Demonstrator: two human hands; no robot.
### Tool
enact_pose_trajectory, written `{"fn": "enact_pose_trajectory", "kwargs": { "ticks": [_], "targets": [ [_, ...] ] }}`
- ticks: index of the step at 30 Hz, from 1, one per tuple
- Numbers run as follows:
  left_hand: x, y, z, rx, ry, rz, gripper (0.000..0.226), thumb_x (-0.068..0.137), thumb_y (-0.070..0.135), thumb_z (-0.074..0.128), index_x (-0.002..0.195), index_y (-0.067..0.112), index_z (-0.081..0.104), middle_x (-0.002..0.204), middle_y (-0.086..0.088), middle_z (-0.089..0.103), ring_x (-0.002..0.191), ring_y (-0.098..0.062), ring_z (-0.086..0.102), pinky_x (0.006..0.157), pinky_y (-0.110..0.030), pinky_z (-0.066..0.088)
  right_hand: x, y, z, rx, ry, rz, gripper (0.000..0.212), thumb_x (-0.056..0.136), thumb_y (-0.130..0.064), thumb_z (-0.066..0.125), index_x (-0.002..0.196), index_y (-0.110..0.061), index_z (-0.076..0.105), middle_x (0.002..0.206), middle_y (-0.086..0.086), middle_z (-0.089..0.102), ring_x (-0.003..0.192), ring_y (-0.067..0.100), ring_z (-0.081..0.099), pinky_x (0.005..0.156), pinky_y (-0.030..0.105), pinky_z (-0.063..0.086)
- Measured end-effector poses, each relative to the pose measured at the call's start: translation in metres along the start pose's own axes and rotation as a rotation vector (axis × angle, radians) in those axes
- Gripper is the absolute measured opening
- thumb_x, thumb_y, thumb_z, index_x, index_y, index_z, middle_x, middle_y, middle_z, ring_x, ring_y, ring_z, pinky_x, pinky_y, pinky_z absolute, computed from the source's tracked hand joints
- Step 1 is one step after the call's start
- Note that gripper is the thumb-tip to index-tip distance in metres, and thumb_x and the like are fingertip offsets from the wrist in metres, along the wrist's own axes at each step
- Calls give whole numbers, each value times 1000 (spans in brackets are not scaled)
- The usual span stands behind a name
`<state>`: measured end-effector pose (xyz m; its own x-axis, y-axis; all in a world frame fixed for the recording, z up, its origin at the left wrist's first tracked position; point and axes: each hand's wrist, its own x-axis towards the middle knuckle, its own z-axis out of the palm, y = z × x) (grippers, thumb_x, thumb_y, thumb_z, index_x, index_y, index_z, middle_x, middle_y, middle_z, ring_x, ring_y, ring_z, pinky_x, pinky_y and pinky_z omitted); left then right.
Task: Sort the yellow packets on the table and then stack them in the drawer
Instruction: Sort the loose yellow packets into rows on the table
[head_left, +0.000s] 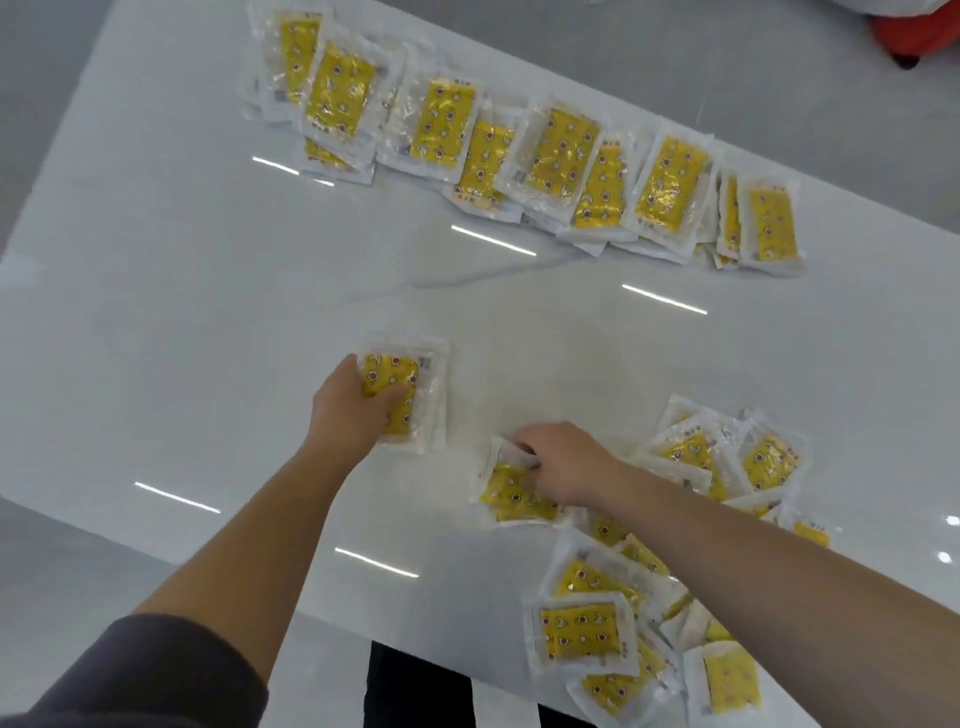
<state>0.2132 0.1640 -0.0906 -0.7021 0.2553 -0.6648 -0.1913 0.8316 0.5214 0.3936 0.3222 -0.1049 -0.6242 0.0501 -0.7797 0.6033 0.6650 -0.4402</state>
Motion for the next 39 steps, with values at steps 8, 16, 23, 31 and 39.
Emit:
{"fn": "enact_pose_trajectory", "kwargs": {
  "ticks": [8, 16, 23, 31, 39],
  "targets": [
    [106, 71, -73, -231, 8, 69, 17, 86, 19, 70, 87, 27, 55, 88, 7, 64, 86, -16, 65, 71, -28, 52, 81, -76, -106, 1113, 512, 266, 13, 80, -13, 74, 88, -19, 65, 88, -3, 69, 82, 14, 66, 81, 34, 55],
    [235, 166, -135, -187, 64, 241, 28, 81, 24, 70, 105, 18, 58, 101, 1, 66, 93, -17, 65, 78, -32, 56, 192, -152, -225, 1345, 872, 311, 13, 84, -20, 71, 86, -20, 58, 87, -5, 64, 82, 13, 62, 77, 29, 51],
    [284, 194, -141, 359, 191, 323, 48, 85, 40, 62, 118, 5, 53, 125, -16, 46, 115, -34, 50, 97, -46, 44, 203, -139, -239, 780, 1006, 367, 38, 87, -22, 63, 63, -21, 34, 64, -6, 39, 57, 10, 36, 52, 25, 27],
    [258, 187, -135, 402, 408, 466, 59, 83, 40, 64, 130, 14, 41, 133, -10, 41, 122, -29, 41, 97, -43, 34, 174, -103, -216, 431, 1117, 597, 45, 86, -26, 65, 128, -14, 55, 128, 6, 51, 118, 21, 48, 97, 32, 41],
    [155, 129, -77, 207, -20, 761, 18, 85, 15, 66, 101, 14, 58, 98, 0, 55, 92, -19, 54, 83, -32, 45, 119, -104, -146, 575, 1053, 418, 32, 87, -14, 62, 118, -18, 58, 118, 0, 53, 108, 20, 54, 97, 39, 45]
  ]
}}
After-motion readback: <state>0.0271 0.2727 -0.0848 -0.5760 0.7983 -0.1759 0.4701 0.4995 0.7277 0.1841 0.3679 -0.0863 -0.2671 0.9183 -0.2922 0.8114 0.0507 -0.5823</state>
